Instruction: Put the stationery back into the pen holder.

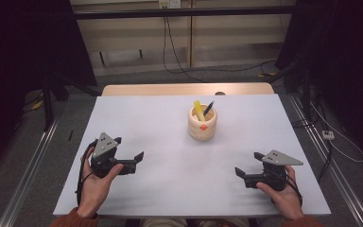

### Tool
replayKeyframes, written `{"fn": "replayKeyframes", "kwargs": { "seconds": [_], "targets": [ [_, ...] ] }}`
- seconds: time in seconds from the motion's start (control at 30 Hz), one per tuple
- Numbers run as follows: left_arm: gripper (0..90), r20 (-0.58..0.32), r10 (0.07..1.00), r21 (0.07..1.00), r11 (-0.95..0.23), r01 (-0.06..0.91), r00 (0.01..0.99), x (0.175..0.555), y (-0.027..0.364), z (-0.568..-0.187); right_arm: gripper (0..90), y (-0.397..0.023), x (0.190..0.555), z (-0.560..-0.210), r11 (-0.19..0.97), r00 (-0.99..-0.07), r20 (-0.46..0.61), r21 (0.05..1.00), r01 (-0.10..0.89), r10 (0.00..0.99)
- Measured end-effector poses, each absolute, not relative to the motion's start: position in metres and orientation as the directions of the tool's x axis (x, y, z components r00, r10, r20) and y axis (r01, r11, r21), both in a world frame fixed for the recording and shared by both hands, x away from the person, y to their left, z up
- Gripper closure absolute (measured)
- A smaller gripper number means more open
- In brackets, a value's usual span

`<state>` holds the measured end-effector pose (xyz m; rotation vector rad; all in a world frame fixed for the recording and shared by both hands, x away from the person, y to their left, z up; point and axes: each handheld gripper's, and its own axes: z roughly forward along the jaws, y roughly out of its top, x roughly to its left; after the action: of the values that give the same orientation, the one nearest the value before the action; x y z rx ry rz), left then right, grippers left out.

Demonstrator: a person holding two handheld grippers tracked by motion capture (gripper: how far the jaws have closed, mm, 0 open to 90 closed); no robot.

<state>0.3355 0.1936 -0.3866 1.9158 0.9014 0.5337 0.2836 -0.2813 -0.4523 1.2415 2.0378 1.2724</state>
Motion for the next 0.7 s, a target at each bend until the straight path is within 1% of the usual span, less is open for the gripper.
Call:
{"fn": "replayKeyframes", "kwargs": {
  "seconds": [0.17,0.37,0.7],
  "targets": [
    [6.4,0.004,0.781,0.872,-0.309,0.379,0.625,0.33,0.199,-0.395,4.7,-0.281,0.284,-0.453,0.178,-0.506,0.092,0.87,0.459,0.857],
    [6.3,-0.01,0.778,0.863,-0.31,0.398,0.628,0.324,0.2,-0.405,4.6,-0.281,0.284,-0.453,0.179,-0.508,0.09,0.872,0.456,0.857],
    [6.4,-0.023,0.778,0.868,-0.296,0.399,0.628,0.321,0.199,-0.421,4.7,-0.28,0.284,-0.452,0.181,-0.508,0.089,0.87,0.459,0.857]
  ]
}}
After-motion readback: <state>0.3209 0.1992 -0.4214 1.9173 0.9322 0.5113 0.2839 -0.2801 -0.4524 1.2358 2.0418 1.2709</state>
